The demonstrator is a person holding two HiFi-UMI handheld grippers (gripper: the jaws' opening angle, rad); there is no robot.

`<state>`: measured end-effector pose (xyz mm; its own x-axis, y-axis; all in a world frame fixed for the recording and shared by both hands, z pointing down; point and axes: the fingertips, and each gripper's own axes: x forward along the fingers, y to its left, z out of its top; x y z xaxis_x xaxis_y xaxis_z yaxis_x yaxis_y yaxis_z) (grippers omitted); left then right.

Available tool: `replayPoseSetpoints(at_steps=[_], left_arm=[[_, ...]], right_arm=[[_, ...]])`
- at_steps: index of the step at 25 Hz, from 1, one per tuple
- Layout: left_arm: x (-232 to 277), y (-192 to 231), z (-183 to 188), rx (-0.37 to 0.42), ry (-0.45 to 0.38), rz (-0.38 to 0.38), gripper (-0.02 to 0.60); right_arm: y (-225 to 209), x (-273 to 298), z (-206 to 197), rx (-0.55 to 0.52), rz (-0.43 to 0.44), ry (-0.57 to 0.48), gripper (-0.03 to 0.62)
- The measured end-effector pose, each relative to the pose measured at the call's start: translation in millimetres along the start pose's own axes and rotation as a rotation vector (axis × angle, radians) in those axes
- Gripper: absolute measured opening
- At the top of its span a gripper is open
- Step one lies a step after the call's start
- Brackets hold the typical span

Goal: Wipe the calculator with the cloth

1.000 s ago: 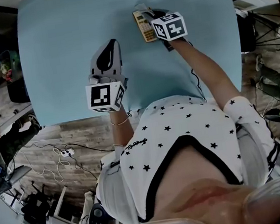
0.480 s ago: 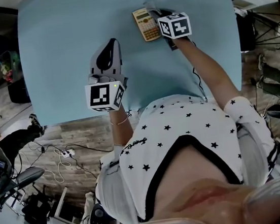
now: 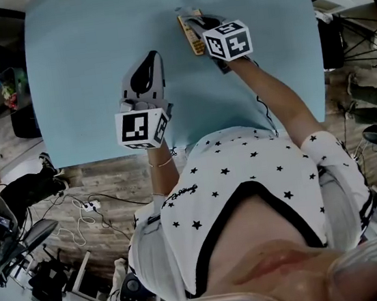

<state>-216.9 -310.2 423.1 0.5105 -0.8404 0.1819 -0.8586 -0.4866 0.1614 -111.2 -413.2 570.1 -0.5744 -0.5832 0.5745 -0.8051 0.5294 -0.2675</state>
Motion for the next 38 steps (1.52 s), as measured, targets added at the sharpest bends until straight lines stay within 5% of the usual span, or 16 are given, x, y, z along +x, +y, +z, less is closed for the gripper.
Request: replayPoseSetpoints(at_steps=[10,38], left_arm=[[-1,-1,1,0.001,-0.001,-0.002,0.029],[5,-14,2,0.009,0.001,-0.039,0.029]], right_arm=[[36,9,-29,-0.062,0.067,0.073,0.043],[-52,-23,-49,0.058,-0.134,0.076,0.043]])
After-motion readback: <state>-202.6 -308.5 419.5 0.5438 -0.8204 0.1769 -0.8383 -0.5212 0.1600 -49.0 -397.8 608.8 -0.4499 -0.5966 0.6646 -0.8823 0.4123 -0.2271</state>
